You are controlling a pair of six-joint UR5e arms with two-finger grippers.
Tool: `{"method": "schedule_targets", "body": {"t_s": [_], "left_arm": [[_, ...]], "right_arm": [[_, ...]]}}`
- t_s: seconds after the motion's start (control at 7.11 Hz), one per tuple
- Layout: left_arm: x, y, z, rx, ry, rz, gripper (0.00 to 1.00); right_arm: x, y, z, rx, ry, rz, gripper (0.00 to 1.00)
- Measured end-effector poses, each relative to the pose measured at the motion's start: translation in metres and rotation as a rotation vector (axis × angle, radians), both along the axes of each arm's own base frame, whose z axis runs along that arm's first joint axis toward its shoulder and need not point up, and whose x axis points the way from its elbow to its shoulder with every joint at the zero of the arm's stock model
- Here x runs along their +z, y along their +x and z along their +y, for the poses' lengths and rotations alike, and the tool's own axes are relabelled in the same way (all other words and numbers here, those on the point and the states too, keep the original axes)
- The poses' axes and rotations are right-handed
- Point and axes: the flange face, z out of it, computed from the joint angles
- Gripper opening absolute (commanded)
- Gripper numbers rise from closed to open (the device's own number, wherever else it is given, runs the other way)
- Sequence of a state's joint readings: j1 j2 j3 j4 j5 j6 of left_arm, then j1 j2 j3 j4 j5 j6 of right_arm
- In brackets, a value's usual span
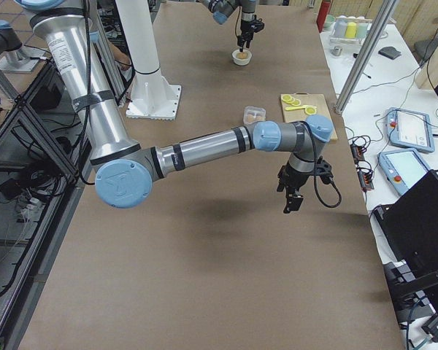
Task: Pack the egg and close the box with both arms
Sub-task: 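Move the left gripper down into the white bowl over the brown egg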
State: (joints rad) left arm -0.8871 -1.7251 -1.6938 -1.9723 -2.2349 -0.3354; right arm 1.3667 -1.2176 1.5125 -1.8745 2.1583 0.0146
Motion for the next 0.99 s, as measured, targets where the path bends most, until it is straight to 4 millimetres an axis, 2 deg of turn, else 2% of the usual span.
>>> {"method": "schedule_targets", "body": {"t_s": [0.99], "left_arm": [[-0.0007,0.0098,0.0029,0.016,-0.002,0.0,0.67]], "right_arm": [[0.0027,0.0003,0.0011,0.001,-0.004,0.001,1.0]]}}
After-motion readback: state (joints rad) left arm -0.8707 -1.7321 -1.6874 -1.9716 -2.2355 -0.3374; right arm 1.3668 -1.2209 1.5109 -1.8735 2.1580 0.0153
